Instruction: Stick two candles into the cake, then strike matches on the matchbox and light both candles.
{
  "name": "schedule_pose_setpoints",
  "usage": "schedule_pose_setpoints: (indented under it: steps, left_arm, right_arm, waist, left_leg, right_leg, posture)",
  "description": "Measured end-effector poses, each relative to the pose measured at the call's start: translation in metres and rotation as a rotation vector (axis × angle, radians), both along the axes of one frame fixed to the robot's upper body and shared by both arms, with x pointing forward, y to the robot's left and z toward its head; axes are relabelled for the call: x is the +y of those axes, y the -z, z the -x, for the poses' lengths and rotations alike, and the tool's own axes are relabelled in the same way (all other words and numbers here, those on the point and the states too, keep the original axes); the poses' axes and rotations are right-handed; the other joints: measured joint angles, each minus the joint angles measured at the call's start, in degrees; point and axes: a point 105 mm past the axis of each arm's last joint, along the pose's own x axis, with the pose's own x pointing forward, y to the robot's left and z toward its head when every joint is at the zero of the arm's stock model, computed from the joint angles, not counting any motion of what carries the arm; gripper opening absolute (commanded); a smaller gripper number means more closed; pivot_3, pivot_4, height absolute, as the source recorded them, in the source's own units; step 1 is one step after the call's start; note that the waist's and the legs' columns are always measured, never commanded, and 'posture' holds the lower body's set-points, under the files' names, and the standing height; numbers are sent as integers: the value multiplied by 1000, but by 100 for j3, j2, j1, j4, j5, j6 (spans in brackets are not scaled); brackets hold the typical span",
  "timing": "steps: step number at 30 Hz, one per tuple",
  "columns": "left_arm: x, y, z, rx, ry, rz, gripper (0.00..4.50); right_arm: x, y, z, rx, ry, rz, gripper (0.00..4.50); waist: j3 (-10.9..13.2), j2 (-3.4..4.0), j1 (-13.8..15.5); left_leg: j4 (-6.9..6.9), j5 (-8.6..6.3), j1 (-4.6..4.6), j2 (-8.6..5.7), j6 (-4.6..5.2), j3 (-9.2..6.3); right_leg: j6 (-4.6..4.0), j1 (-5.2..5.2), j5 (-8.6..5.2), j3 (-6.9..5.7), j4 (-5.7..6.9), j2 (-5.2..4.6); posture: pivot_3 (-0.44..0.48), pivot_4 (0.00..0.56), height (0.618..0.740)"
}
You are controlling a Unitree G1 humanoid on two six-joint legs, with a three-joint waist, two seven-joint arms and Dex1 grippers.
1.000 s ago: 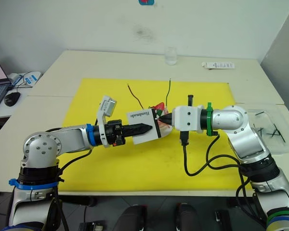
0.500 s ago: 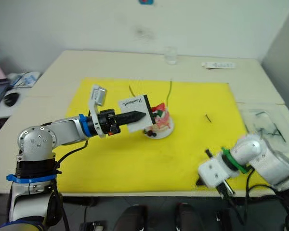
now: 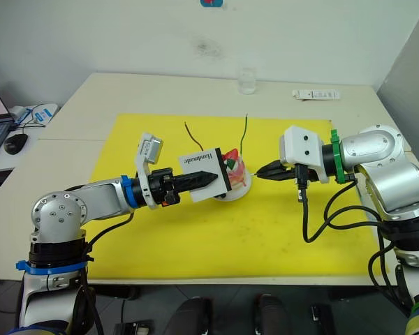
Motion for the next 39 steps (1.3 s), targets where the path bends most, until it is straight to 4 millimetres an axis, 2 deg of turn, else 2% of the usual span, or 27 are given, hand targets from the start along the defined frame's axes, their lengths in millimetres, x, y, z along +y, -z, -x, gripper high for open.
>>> schedule_pose_setpoints:
  steps: [6, 15, 27, 39]
  left_arm:
    - [-1, -2, 2, -4, 11, 7, 0]
    - [-6, -2, 2, 12, 10, 28, 0]
    - [-7, -9, -1, 40, 2, 64, 0]
    - [-7, -10, -1, 47, -9, 66, 0]
  right_arm:
    - [15, -5, -5, -81, -2, -74, 42]
    - [33, -17, -12, -364, -4, -130, 42]
    - [37, 3, -10, -424, -39, -86, 42]
    - [39, 4, -11, -493, -53, -70, 42]
  waist:
    - [0, 0, -1]
    - [0, 0, -3]
    - [0, 0, -1]
    - [0, 0, 0]
  left_leg:
    - [-1, 0, 1, 2, 0, -5]
    - [0, 0, 1, 1, 0, -2]
    - [0, 0, 2, 2, 0, -3]
    - [0, 1, 2, 1, -1, -3]
  right_leg:
    - [0, -3, 0, -6, 10, 2]
    - [3, -3, 2, -2, 9, 3]
    - [2, -3, 2, -3, 11, 3]
    - [2, -3, 2, -3, 11, 3]
  posture:
    - [0, 150, 740]
    - [0, 150, 740]
    - [0, 150, 740]
    - [0, 150, 740]
